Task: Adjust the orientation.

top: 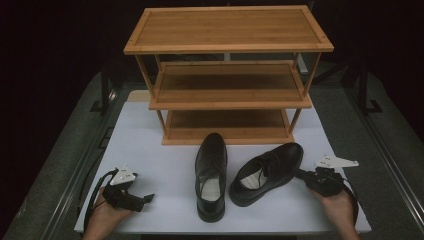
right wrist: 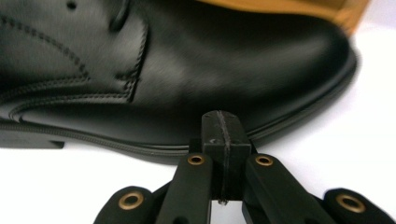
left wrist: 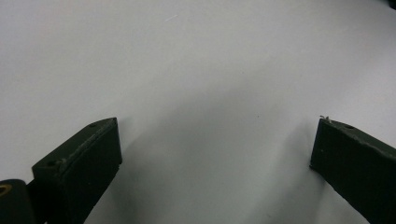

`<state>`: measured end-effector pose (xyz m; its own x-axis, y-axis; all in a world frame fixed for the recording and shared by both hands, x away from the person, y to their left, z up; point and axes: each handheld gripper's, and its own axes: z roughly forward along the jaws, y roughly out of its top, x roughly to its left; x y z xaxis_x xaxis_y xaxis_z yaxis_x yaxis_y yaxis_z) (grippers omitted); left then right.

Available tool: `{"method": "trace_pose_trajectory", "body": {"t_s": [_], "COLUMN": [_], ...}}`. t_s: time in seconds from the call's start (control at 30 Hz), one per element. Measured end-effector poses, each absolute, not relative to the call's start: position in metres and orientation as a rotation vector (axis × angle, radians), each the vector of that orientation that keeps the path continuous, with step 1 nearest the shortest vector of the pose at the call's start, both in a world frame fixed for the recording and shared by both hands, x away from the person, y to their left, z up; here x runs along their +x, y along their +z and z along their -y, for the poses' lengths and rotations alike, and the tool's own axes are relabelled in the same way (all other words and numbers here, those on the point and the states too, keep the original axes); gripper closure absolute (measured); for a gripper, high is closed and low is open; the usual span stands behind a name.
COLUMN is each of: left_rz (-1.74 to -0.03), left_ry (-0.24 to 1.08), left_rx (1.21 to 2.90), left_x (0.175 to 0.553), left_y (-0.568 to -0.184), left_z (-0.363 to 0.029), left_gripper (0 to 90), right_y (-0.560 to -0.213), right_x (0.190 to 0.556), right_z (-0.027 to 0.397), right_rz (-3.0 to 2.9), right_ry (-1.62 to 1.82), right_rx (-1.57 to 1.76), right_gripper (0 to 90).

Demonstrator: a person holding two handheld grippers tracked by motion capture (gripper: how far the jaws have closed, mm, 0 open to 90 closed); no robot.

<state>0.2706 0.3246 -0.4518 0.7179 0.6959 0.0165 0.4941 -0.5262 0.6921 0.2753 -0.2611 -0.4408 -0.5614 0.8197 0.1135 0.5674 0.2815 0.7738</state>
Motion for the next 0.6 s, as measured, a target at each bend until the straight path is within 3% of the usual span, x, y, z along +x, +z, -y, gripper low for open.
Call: {"method": "trace_pose_trajectory", "body": {"t_s": [0.6], "left_rz": [-0.898], "left_ry": [0.381], "left_rx": [2.239], "left_x": [0.271], "left_y": [-0.452], "left_z": [-0.325], "left_gripper": [1.1], "right_y": [-0.441], "right_x": [0.303], "right_z": [0.241], "right_rz": [-2.278], "right_ry": [1.174], "right_rx": [1.239], "right_gripper": [90.0]}}
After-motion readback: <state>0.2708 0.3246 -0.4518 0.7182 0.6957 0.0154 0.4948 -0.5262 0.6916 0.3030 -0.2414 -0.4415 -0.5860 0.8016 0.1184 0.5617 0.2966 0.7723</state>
